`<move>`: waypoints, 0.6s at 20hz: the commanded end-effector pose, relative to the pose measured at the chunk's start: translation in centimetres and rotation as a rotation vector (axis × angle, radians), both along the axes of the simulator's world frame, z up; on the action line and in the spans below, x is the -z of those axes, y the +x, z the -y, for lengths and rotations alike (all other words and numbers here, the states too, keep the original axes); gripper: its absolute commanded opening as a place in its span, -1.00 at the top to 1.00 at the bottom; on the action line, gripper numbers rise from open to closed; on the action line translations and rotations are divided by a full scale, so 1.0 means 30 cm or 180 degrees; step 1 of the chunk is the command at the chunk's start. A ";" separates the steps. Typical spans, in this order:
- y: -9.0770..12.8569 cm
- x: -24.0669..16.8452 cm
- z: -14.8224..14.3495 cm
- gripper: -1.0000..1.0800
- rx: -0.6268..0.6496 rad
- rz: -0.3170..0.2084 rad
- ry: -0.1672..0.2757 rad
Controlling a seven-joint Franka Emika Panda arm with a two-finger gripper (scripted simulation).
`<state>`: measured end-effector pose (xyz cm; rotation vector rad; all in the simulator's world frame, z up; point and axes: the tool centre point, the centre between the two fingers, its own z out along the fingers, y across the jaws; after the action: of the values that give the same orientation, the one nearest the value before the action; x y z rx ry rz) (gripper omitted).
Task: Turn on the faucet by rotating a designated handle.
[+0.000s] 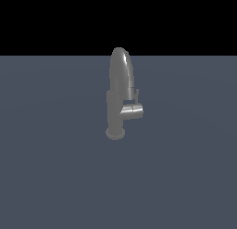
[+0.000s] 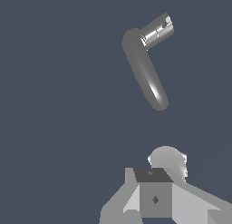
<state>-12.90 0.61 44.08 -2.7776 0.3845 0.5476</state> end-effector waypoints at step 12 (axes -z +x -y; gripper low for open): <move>0.222 0.151 0.065 1.00 0.0590 -0.0698 0.0550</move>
<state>-6.96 -1.09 40.16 -2.5275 0.5812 0.7739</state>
